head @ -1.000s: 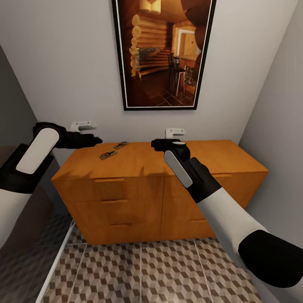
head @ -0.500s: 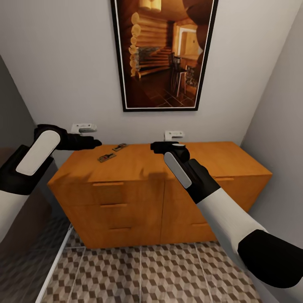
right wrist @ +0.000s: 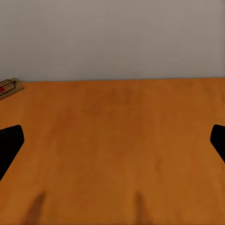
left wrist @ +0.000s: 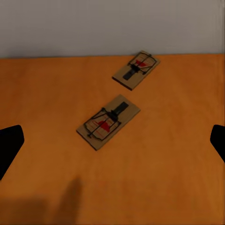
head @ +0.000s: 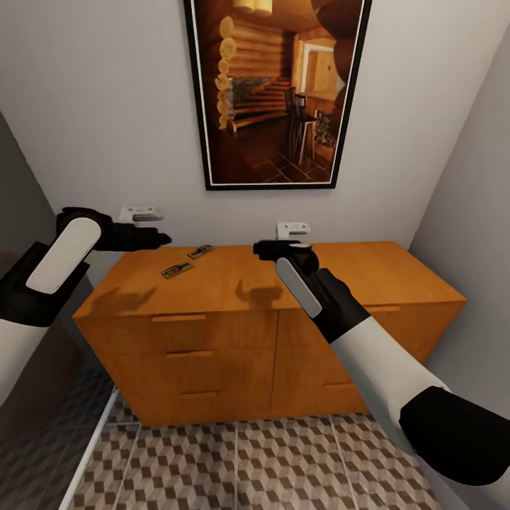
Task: Take the four mousetraps from the cabinet in the bathroom and place them on the bathroom floor. Make sure all four end up on the same floor surface, and ensure that at least two of them are either under or directly next to the same bathroom sink.
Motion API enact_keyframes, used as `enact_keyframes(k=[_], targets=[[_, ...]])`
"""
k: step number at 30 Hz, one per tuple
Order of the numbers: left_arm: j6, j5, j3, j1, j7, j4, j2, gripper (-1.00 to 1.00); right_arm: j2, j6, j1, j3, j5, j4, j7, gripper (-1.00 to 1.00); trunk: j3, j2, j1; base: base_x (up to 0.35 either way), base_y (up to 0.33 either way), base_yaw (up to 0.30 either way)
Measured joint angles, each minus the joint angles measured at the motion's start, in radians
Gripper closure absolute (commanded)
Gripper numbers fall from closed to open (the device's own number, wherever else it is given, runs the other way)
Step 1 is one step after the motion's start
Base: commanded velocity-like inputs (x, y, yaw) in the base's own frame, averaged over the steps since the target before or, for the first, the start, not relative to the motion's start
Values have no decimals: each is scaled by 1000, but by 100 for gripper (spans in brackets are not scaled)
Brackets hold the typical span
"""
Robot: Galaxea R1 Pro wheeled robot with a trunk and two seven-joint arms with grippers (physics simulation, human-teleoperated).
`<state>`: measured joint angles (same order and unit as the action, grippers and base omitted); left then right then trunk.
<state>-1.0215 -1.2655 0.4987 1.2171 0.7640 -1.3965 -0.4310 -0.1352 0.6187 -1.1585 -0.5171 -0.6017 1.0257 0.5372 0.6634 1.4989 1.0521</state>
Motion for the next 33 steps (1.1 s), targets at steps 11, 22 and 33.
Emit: enact_keyframes(k=[11,22,33], targets=[[4,3,112,12,-113,2,5,-100,-1,-1,0,0,1,-9,-1,-100,0,0,0,1,0,0],[4,9,188,15,-192,8,3,-100,-2,-3,0,-1,1,-10,-1,-100,0,0,0,0,0,0],[5,10,251,23,-198,6,1,-100,-2,-3,0,-8,0,-10,-1,-100,0,0,0,0,0,0]])
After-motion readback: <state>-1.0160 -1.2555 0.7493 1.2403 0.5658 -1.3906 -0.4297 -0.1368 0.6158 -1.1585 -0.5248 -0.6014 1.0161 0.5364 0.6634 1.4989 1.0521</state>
